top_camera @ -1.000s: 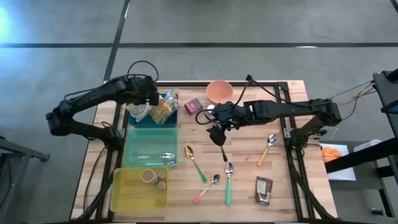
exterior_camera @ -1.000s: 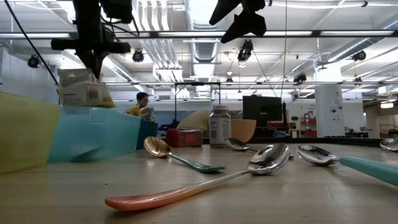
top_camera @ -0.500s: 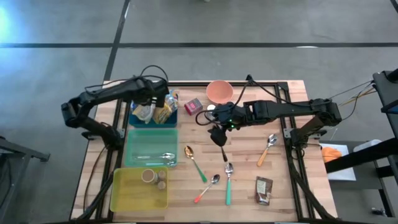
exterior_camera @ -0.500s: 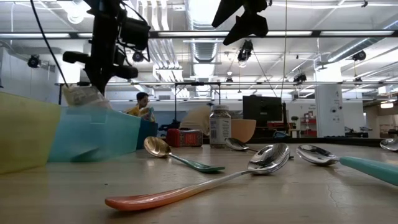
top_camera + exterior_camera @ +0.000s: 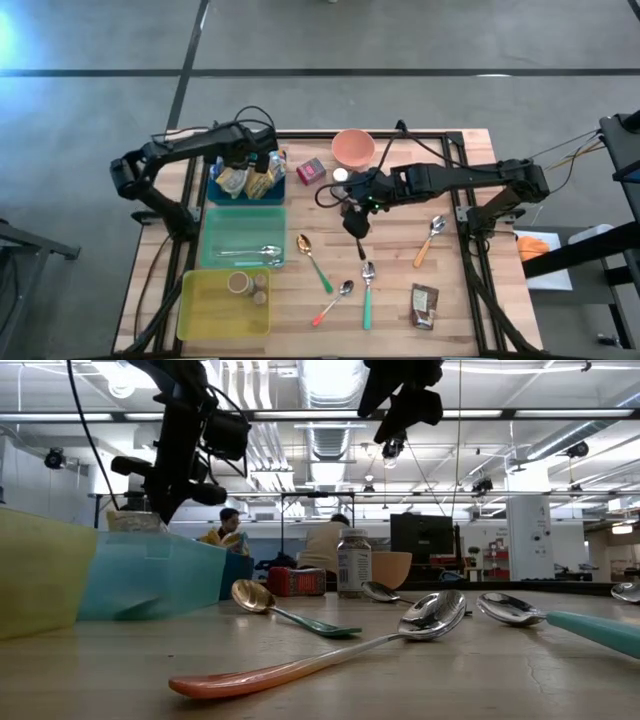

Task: Pick & Place Food Item
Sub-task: Put the yellow noodles packet into the blue bin, then put the yellow spoon into the light blue bin

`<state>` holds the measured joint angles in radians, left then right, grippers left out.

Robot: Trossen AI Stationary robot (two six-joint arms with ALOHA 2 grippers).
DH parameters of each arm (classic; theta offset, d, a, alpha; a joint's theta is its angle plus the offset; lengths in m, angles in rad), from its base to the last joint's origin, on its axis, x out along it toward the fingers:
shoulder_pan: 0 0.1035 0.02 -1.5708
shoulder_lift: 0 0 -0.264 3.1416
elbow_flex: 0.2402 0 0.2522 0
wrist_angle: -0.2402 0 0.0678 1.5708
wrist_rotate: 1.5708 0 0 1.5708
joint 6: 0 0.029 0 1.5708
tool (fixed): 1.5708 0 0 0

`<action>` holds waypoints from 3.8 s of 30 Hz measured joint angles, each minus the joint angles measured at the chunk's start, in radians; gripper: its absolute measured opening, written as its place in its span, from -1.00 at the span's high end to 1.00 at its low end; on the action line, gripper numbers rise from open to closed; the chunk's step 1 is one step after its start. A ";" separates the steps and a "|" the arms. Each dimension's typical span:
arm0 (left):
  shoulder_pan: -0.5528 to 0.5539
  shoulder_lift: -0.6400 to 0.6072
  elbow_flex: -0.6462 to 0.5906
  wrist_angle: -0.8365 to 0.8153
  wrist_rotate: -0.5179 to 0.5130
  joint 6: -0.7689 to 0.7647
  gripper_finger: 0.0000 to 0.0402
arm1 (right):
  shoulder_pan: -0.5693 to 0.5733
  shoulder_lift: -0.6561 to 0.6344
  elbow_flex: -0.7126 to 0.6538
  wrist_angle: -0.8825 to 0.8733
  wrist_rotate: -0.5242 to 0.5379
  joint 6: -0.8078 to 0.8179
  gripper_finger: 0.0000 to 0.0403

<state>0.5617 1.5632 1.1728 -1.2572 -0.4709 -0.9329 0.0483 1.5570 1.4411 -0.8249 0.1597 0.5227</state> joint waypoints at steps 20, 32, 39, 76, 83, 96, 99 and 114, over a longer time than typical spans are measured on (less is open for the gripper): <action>-0.030 0.104 -0.001 0.085 0.055 0.047 1.00 | 0.008 0.000 -0.039 -0.005 -0.003 0.046 -0.44; -0.030 0.094 -0.001 0.079 0.056 0.073 0.60 | 0.013 0.000 -0.049 -0.009 -0.002 0.048 -0.44; -0.030 0.094 -0.001 0.080 0.056 0.104 0.31 | 0.013 0.000 -0.050 -0.009 -0.002 0.046 -0.44; -0.240 -0.276 0.000 0.315 0.445 0.358 -0.32 | 0.010 0.000 -0.061 -0.273 0.027 0.311 -0.44; -0.321 -0.285 0.000 0.432 0.605 0.417 -0.16 | 0.022 -0.003 -0.073 -0.347 0.018 0.417 -0.44; -0.370 -0.291 0.000 0.488 0.765 0.634 -0.12 | 0.047 -0.125 -0.349 -0.075 -0.202 0.689 -0.44; -0.376 -0.292 0.000 0.490 0.804 0.666 -0.12 | 0.060 -0.195 -0.440 0.030 -0.182 0.832 -0.44; -0.391 -0.292 0.000 0.509 0.845 0.715 -0.12 | 0.203 -0.282 -0.596 -0.181 -0.187 1.464 -0.44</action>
<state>0.1711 1.2713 1.1732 -0.7479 0.3740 -0.2176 0.2514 1.2751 0.8454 -1.0064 -0.0273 1.9865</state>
